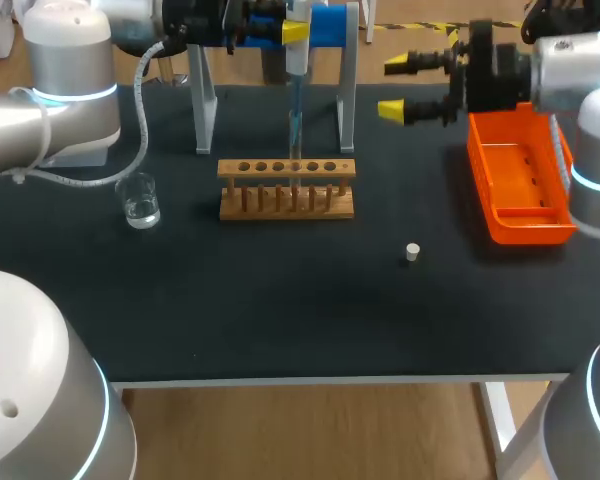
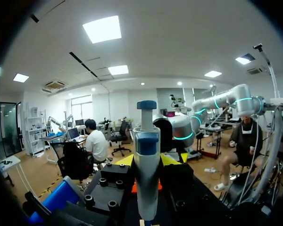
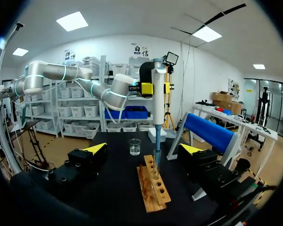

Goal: Invert the test tube, pick up the pipette, mount the tip to pipette, aspirate from beaker and dispense into the tube, eject the tip, return the pipette, and cap with the stopper.

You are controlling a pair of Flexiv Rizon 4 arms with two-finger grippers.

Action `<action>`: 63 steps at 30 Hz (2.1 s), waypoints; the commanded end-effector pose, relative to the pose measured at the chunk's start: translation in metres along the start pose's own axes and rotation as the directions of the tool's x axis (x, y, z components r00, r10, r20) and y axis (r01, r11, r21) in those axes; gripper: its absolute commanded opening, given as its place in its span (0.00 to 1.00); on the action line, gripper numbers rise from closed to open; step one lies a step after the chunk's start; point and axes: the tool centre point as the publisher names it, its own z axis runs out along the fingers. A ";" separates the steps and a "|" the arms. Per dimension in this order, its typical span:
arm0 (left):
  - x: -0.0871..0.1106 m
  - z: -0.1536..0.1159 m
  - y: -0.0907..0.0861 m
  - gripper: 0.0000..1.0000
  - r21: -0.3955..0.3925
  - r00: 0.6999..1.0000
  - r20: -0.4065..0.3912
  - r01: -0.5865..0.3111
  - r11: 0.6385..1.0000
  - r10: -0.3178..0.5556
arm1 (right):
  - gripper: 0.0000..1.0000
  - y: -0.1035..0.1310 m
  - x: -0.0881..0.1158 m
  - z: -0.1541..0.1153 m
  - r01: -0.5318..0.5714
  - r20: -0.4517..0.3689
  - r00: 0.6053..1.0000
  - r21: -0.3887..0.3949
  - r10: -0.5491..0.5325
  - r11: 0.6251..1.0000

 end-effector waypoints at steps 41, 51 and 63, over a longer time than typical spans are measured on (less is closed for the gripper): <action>-0.001 -0.001 0.000 0.00 -0.001 1.000 -0.005 0.000 1.000 0.000 | 1.00 -0.074 -0.040 0.127 0.095 -0.150 0.985 0.038 -0.088 0.995; -0.001 -0.001 0.000 0.00 -0.001 1.000 -0.005 0.000 1.000 0.000 | 1.00 -0.083 -0.049 0.150 0.083 -0.160 0.985 0.083 -0.069 0.993; -0.001 -0.001 0.000 0.00 -0.001 1.000 -0.005 0.000 1.000 0.000 | 1.00 -0.095 -0.050 0.169 0.099 -0.138 0.987 0.149 -0.078 0.984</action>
